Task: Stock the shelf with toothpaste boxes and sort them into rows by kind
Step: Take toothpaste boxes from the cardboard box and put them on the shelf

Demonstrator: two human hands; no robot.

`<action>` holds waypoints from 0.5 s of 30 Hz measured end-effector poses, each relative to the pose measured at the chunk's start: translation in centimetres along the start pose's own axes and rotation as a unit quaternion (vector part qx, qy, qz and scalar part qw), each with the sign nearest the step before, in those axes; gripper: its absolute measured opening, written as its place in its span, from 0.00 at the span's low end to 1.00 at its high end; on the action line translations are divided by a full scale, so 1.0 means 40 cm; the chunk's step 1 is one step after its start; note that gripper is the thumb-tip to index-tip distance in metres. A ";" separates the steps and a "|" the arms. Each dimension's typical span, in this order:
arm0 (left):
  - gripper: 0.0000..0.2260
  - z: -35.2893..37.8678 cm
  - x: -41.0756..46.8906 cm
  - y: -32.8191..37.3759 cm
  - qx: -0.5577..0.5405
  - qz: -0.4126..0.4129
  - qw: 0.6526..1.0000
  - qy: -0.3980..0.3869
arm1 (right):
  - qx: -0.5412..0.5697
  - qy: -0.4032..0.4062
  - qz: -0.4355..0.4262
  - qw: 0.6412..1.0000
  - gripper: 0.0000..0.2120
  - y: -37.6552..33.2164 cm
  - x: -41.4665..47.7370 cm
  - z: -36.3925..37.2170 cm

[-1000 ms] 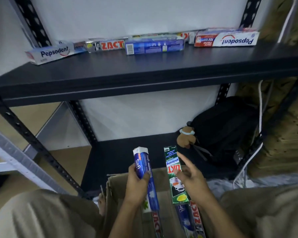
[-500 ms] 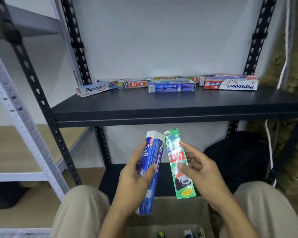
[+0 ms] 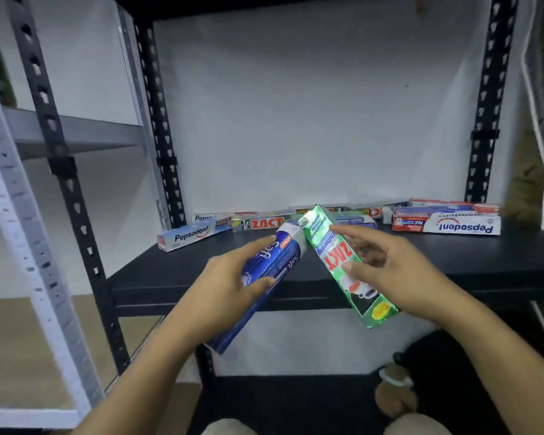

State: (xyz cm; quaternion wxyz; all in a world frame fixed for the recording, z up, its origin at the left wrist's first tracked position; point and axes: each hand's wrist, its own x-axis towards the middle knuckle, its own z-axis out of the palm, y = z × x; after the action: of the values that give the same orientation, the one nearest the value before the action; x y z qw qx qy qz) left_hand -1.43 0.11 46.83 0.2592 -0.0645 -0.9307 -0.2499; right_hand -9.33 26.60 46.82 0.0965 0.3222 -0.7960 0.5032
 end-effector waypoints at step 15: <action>0.25 -0.054 0.324 -0.221 0.259 -0.032 0.960 -0.102 | -0.294 -0.166 -0.030 0.941 0.26 0.064 0.363 0.037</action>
State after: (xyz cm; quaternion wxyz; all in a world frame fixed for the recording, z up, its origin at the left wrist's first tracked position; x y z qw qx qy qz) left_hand -13.78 -8.76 51.29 0.1623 0.0091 -0.9867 -0.0001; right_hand -21.88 20.04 51.16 0.0679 0.3822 -0.9032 0.1831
